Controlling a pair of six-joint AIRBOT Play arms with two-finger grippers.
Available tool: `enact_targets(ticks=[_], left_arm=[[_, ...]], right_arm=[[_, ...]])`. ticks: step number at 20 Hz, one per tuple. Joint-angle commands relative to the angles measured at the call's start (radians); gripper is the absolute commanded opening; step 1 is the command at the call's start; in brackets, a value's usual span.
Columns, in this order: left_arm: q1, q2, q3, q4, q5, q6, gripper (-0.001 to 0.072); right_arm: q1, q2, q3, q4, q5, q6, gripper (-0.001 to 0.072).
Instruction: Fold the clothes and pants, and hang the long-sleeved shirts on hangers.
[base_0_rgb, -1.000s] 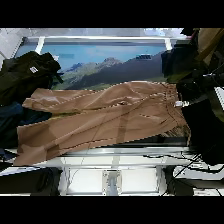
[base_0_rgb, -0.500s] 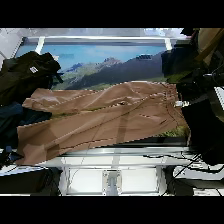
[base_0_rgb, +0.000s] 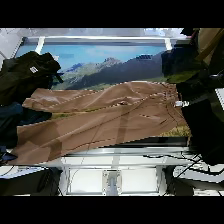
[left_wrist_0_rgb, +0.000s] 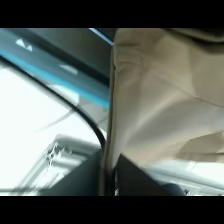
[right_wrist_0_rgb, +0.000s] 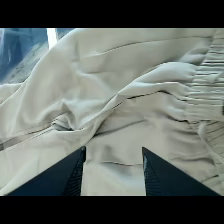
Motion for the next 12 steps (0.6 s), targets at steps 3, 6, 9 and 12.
enact_targets(ticks=[3,6,9,12], left_arm=[[0.0,0.022,0.003,0.013,-0.034,-0.04,0.0482],[0.0,0.022,0.002,0.019,-0.037,-0.04,0.0483],[0.0,0.021,0.001,0.062,-0.031,-0.04,0.0484],[0.0,0.021,-0.043,0.052,0.018,-0.04,0.0483]], right_arm=[[-0.019,0.008,0.001,-0.012,0.0,-0.026,0.0389],[-0.019,0.008,0.001,-0.012,0.0,-0.026,0.0388],[-0.019,0.008,0.001,-0.012,0.002,-0.026,0.0388],[-0.019,0.008,0.001,-0.011,0.001,-0.026,0.0388]])
